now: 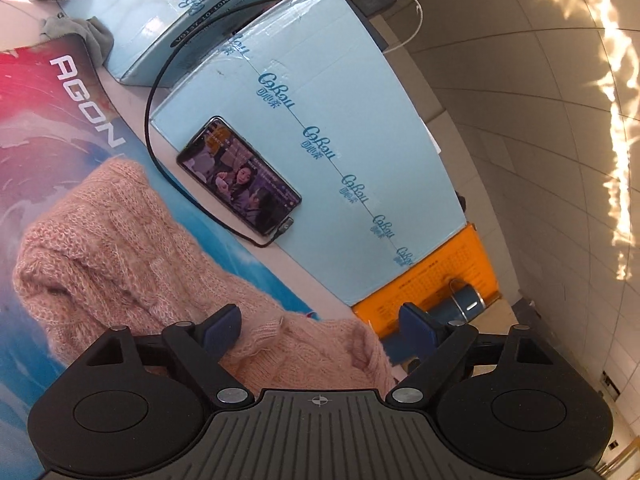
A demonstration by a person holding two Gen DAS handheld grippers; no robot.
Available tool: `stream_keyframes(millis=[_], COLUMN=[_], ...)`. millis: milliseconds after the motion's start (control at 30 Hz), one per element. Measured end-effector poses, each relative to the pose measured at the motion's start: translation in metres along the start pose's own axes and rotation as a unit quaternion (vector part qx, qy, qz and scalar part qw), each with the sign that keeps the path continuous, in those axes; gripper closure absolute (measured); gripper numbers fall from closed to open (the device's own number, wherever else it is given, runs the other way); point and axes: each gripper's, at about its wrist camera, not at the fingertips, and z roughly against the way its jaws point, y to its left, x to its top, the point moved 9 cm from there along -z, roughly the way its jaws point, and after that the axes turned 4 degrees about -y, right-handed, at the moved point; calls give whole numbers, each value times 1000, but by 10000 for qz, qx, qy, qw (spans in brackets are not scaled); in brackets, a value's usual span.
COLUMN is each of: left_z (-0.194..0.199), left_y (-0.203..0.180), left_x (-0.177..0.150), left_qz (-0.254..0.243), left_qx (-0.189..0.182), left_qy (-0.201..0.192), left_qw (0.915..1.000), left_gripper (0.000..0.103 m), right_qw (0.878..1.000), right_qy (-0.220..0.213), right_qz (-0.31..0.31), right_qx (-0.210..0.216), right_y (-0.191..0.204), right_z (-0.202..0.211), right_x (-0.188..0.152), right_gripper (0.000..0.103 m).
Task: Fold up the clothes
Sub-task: 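Lift the sleeve with the left gripper and fold it over the sweater body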
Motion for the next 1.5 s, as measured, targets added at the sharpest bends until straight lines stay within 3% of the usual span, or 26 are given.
stream_keyframes(millis=[100, 233, 333, 433, 500, 567, 600, 667, 733, 833, 900, 1033, 1100, 1133, 1167, 1233, 1367, 1500], left_z=[-1, -18, -21, -6, 14, 34, 42, 50, 49, 36, 27, 17, 16, 15, 15, 17, 24, 38], left_y=[-4, 4, 0, -8, -12, -9, -1, 22, 42, 67, 71, 63, 64, 66, 69, 67, 48, 38], left_x=[-11, -31, -35, -27, -9, 12, 23, 38, 44, 43, 38, 24, 22, 22, 22, 21, 28, 52], left_qz=[16, -349, -636, -579, -776, -1090, -1207, -1232, -1137, -1036, -1064, -1038, -899, -826, -731, -750, -1321, -2053], left_qx=[-69, 243, 218, -17, -38, 384, 826, 1707, 2168, 2367, 2232, 1544, 1407, 1413, 1398, 1344, 1292, 1654], left_qy=[201, 626, 673, 388, -202, -878, -1182, -1371, -1150, -620, -411, -144, -126, -109, -85, -83, -261, -644], left_qw=[9998, 9971, 9955, 9976, 9968, 9894, 9822, 9679, 9627, 9640, 9681, 9824, 9859, 9865, 9874, 9881, 9824, 9625], left_gripper=[13, 10, 10, 10, 10, 8, 7, 5, 5, 5, 5, 6, 28, 57, 71, 75, 77, 77], right_qw=[10000, 10000, 10000, 10000, 10000, 10000, 10000, 10000, 10000, 10000, 10000, 9999, 9998, 9998, 9998, 9998, 9997, 9992], right_qy=[12, 34, 39, 31, 14, -2, -6, -11, -17, -7, 1, -22, -21, -18, -17, -21, -16, 51], right_qz=[5, 25, 27, 22, 16, 14, 12, 10, 5, -10, -18, -38, -30, -22, -19, -24, -40, -117], right_qx=[1, 2, 1, 7, 14, 26, 28, 36, 44, 69, 79, 162, 185, 184, 181, 187, 235, 374], right_y=[0, 0, 1, 1, 1, 2, 2, 2, 3, 3, 3, 5, 6, 6, 6, 7, 8, 10], right_z=[-1, -1, -1, -1, 0, 0, 1, 1, 1, 1, 1, 2, 2, 1, 1, 2, 3, 3], right_x=[0, -2, -2, -2, -1, -1, -1, -1, -1, -2, -2, -2, -2, -3, -3, -3, -3, -4], right_gripper=[14, 14, 14, 14, 14, 14, 14, 14, 14, 14, 14, 14, 14, 14, 14, 14, 14, 14])
